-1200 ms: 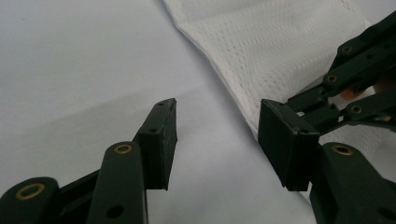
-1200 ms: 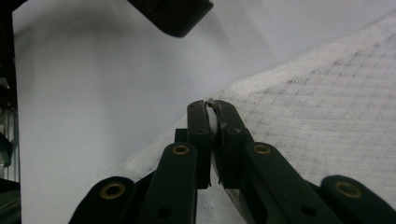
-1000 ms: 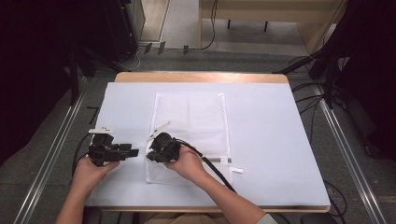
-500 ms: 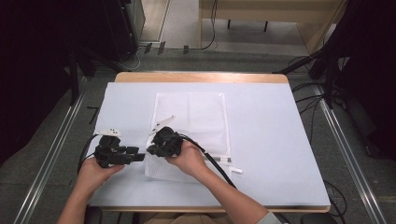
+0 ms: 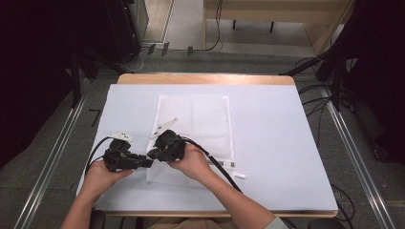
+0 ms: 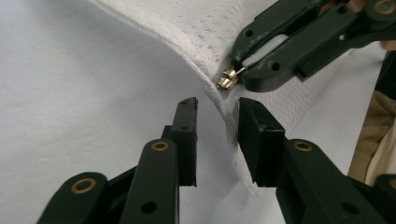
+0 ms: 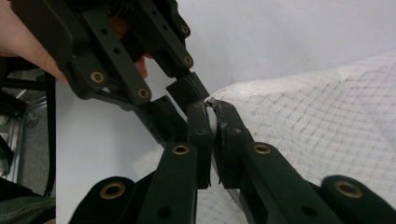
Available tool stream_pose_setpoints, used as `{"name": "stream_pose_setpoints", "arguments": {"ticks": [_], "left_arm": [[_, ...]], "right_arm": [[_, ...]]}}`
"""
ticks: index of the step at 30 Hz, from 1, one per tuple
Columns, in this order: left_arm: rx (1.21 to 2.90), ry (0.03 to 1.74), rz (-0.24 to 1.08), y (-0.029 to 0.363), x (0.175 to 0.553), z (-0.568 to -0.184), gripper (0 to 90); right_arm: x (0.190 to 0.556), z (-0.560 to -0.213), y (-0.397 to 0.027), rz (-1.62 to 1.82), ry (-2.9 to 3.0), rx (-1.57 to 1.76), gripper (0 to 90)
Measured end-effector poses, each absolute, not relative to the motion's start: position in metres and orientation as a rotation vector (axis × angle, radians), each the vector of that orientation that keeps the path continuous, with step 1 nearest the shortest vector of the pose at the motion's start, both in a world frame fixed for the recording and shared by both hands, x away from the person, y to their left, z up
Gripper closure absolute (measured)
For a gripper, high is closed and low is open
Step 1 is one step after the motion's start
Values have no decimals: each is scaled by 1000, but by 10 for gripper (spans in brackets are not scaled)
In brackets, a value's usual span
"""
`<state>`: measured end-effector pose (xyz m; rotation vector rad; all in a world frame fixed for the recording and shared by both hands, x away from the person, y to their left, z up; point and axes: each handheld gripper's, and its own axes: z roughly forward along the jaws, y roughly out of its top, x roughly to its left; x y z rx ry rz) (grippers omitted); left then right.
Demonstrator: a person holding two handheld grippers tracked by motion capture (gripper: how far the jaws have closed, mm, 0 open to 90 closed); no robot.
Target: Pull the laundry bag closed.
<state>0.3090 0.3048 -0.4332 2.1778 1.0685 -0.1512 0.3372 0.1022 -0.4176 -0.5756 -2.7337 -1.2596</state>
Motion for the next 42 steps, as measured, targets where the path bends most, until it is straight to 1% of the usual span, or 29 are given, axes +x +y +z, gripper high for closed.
{"name": "stream_pose_setpoints", "arguments": {"ticks": [10, 12, 14, 16, 24, 42], "left_arm": [[2220, 1019, -119, 301, 309, -433, 782], [2214, 1026, -131, 300, 310, -433, 807], [2218, 1025, -128, 299, 309, -432, 851], [2226, 1029, -140, 300, 310, -432, 866], [2231, 1036, -116, 300, 310, -430, 878], [2244, 1055, -111, 301, 310, -429, 888]], "right_arm": [[338, -421, 101, -1224, -2718, -527, 874], [338, -421, 101, -1219, -2716, -526, 874], [337, -421, 101, -1213, -2716, -532, 874], [338, -422, 100, -1213, -2711, -528, 874], [339, -425, 97, -1210, -2702, -568, 878], [338, -438, 88, -1223, -2700, -602, 883]]}}
